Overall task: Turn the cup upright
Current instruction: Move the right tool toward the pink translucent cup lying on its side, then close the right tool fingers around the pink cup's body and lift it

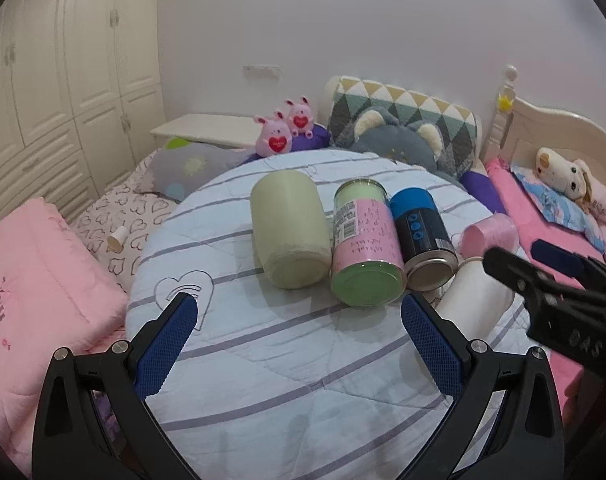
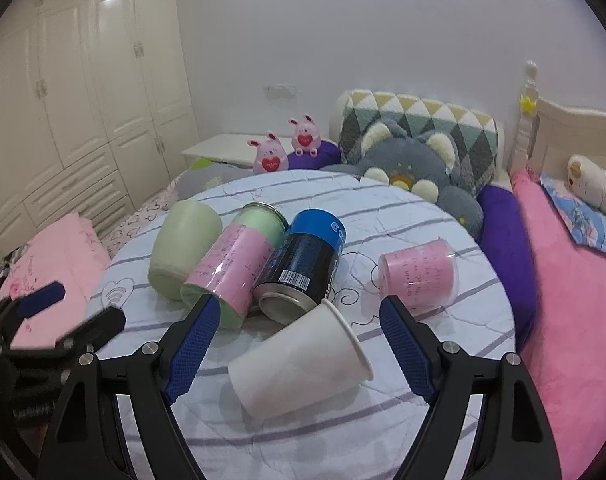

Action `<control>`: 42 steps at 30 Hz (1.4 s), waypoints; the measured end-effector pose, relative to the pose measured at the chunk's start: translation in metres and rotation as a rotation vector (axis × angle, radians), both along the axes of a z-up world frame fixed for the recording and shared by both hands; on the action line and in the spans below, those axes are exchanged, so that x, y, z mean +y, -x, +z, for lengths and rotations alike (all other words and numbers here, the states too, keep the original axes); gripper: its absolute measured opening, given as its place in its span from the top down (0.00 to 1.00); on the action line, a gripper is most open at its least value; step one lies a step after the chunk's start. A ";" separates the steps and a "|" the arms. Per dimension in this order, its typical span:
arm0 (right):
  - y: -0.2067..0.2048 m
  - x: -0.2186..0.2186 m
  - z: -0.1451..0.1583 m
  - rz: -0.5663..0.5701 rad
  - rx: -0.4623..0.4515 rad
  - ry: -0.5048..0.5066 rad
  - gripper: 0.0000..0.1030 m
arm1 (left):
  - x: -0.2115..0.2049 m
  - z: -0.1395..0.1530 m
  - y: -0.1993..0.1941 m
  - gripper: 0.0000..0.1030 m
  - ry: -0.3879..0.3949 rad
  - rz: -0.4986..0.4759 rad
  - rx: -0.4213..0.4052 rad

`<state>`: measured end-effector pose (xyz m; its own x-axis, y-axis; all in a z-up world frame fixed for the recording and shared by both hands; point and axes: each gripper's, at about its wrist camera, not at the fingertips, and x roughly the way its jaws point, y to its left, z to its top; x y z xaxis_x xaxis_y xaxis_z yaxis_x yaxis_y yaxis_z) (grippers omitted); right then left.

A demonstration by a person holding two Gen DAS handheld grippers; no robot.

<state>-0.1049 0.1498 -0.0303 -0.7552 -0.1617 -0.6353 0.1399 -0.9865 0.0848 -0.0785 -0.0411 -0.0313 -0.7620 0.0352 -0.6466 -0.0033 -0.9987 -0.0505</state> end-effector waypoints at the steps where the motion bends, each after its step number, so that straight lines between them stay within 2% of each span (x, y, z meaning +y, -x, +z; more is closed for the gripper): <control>1: 0.004 0.000 0.000 -0.001 -0.008 0.004 0.19 | 0.001 -0.001 0.002 0.00 0.000 -0.006 -0.003; 9: 0.034 0.009 -0.005 -0.058 -0.069 0.021 0.19 | 0.012 -0.003 0.030 0.00 0.004 -0.040 -0.016; 16: 0.045 0.049 -0.013 -0.211 -0.110 0.140 0.19 | 0.023 -0.004 0.047 0.00 -0.001 -0.079 -0.021; 21: 0.046 0.058 -0.014 -0.244 -0.119 0.206 0.19 | 0.035 -0.006 0.054 0.00 0.010 -0.116 -0.035; 28: 0.049 0.076 -0.023 -0.314 -0.148 0.247 0.19 | 0.056 -0.005 0.052 0.00 0.050 -0.194 -0.032; 33: 0.043 0.083 -0.024 -0.314 -0.143 0.259 0.19 | 0.064 -0.005 0.050 0.00 0.055 -0.248 -0.047; 35: 0.041 0.086 -0.023 -0.315 -0.136 0.271 0.19 | 0.070 -0.004 0.047 0.00 0.065 -0.279 -0.029; 37: 0.040 0.091 -0.023 -0.320 -0.132 0.284 0.19 | 0.078 -0.002 0.043 0.00 0.097 -0.289 -0.024; 42: 0.042 0.100 -0.029 -0.326 -0.142 0.343 0.19 | 0.080 -0.001 0.044 0.00 0.103 -0.281 -0.026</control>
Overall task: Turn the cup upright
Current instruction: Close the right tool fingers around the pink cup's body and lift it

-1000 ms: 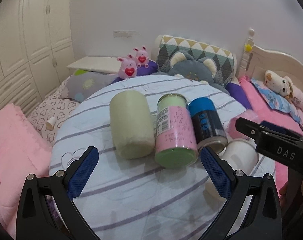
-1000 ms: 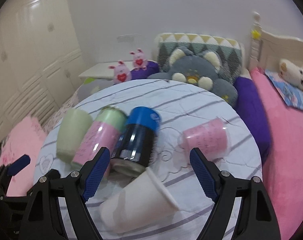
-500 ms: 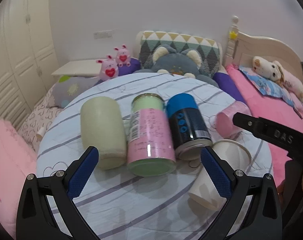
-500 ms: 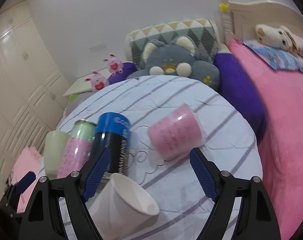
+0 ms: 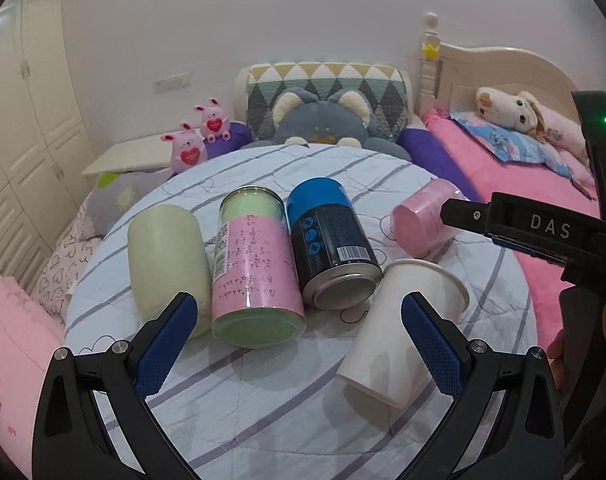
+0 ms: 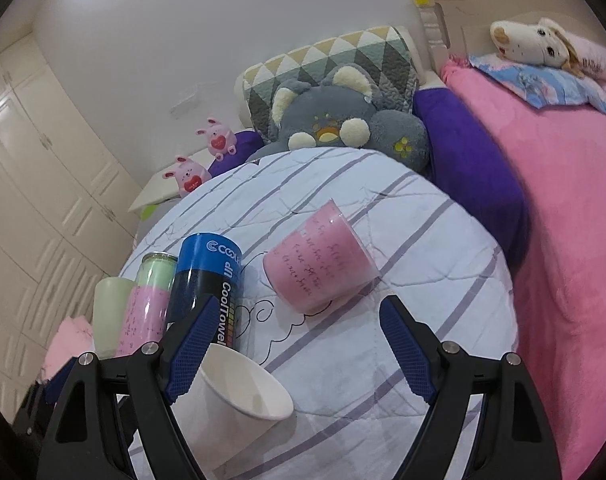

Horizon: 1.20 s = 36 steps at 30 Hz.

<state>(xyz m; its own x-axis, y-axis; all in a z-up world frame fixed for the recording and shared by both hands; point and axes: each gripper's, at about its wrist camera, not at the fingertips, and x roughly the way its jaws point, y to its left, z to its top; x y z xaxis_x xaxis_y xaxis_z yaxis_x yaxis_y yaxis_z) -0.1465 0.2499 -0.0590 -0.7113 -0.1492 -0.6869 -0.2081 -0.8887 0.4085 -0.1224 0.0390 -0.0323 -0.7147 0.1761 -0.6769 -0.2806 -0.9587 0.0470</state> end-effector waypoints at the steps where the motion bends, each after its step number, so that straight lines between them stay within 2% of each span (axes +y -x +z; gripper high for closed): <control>1: 0.000 0.002 -0.001 0.001 0.000 0.014 0.19 | 0.000 0.000 0.001 0.00 0.001 0.004 -0.001; 9: 0.011 0.007 -0.013 -0.009 -0.004 0.100 0.19 | 0.014 0.011 0.022 0.00 0.012 -0.005 0.031; 12: 0.018 0.017 -0.018 -0.054 -0.023 0.149 0.19 | 0.023 0.014 0.035 0.00 0.060 -0.030 0.036; 15: 0.027 0.027 -0.026 -0.106 -0.047 0.237 0.19 | 0.026 0.017 0.047 0.00 0.099 -0.013 0.054; 22: 0.054 0.033 -0.051 -0.166 -0.113 0.344 0.19 | 0.025 0.019 0.069 0.00 0.101 0.051 0.062; 31: 0.064 0.037 -0.065 -0.160 -0.075 0.378 0.19 | 0.023 0.013 0.082 0.00 0.089 0.087 0.050; 36: 0.063 0.034 -0.066 -0.110 -0.060 0.338 0.27 | 0.018 0.014 0.082 0.00 0.071 0.092 0.042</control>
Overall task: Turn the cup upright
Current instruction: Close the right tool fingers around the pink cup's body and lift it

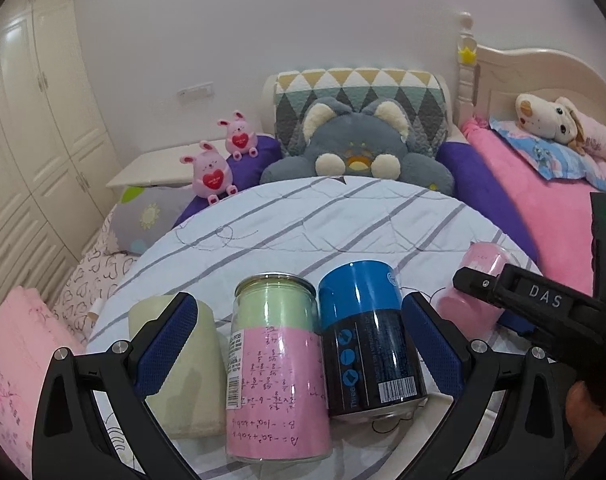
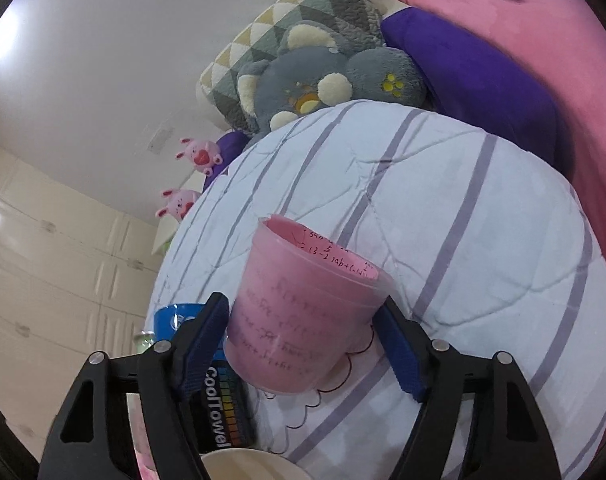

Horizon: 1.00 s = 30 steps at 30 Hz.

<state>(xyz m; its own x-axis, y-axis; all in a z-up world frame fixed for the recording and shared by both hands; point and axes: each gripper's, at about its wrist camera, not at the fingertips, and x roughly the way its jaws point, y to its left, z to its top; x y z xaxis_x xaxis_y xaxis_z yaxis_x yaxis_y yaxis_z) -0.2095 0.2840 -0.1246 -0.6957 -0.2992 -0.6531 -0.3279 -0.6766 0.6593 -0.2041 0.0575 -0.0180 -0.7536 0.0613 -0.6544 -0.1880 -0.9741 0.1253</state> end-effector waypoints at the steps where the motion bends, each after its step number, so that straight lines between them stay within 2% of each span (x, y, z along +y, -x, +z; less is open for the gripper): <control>1: 0.001 -0.001 0.001 0.010 0.002 -0.016 0.28 | -0.001 0.001 -0.001 0.00 -0.003 0.001 0.001; 3: 0.001 -0.002 0.002 0.017 -0.001 -0.037 0.28 | -0.002 0.003 -0.002 0.00 -0.012 0.002 0.000; 5: 0.007 0.000 -0.003 0.024 -0.031 -0.016 0.27 | -0.004 0.004 -0.003 0.00 -0.022 0.002 0.001; 10: 0.010 -0.004 0.001 0.042 -0.024 -0.060 0.28 | -0.008 0.005 -0.007 0.00 -0.020 0.011 0.002; 21: -0.010 -0.020 0.030 0.101 0.057 -0.181 0.33 | -0.025 0.018 -0.021 0.00 -0.079 0.037 0.019; 24: -0.013 -0.022 0.029 0.114 0.038 -0.200 0.34 | -0.033 0.018 -0.026 0.00 -0.077 0.051 0.022; 30: -0.012 -0.028 0.012 0.151 -0.058 -0.227 0.34 | -0.042 0.015 -0.037 0.00 -0.086 0.053 0.019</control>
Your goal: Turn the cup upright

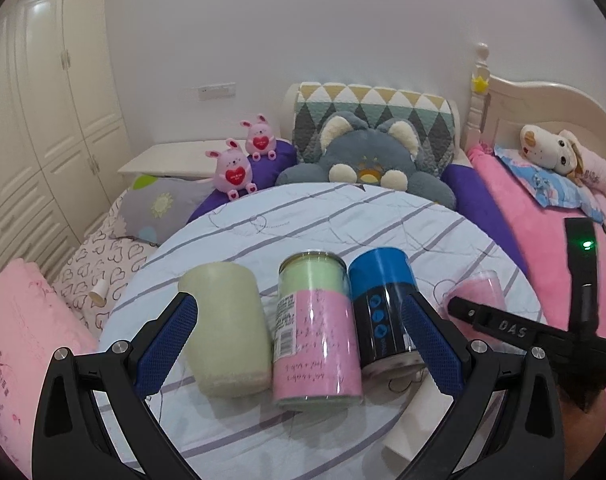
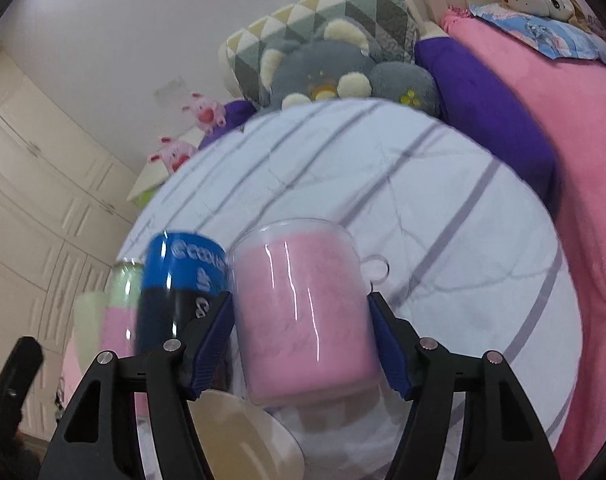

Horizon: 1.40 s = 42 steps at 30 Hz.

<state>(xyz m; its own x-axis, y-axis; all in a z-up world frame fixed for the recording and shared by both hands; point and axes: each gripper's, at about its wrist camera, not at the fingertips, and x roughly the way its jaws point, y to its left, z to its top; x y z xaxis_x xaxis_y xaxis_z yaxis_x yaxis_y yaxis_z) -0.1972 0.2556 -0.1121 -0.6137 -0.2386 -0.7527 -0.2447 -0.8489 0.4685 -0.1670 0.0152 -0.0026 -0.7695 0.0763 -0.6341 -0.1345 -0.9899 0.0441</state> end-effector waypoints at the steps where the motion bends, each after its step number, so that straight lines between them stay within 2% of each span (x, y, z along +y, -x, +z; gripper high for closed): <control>1: -0.001 -0.001 -0.003 0.006 -0.004 0.004 0.34 | 0.000 -0.001 -0.001 0.00 0.002 -0.002 -0.001; 6: 0.002 -0.001 -0.006 0.030 0.012 -0.006 0.34 | 0.001 -0.002 -0.002 0.00 0.016 -0.001 -0.007; 8: 0.000 -0.001 -0.003 0.038 0.018 -0.014 0.38 | 0.001 -0.002 -0.002 0.00 0.011 -0.001 -0.004; 14: -0.011 -0.002 0.007 0.033 0.048 -0.045 0.38 | -0.003 0.000 -0.010 0.00 -0.015 0.005 -0.002; 21: -0.035 -0.018 0.063 0.052 0.144 -0.125 0.38 | -0.027 0.016 -0.029 0.00 -0.080 -0.001 0.006; 23: -0.042 -0.033 0.080 0.092 0.177 -0.126 0.38 | -0.037 0.018 -0.038 0.00 -0.082 0.011 0.013; 27: -0.055 -0.070 0.093 0.206 0.196 -0.078 0.38 | -0.064 0.016 -0.057 0.00 -0.083 0.051 0.018; 33: -0.073 -0.126 0.072 0.358 0.134 -0.023 0.38 | -0.103 0.006 -0.082 0.00 -0.054 0.100 0.003; 37: -0.081 -0.157 0.055 0.424 0.091 -0.025 0.38 | -0.124 -0.007 -0.092 0.00 -0.047 0.132 -0.025; 42: -0.072 -0.178 0.032 0.466 0.025 -0.025 0.38 | -0.143 -0.024 -0.101 0.00 -0.031 0.164 -0.054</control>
<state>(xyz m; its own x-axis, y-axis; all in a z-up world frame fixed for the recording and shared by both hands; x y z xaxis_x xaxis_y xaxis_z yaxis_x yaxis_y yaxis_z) -0.1257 0.0776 -0.0805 -0.4634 -0.4746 -0.7483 0.1762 -0.8770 0.4471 -0.0661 -0.1280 -0.0264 -0.7382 -0.0270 -0.6740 0.0275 -0.9996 0.0100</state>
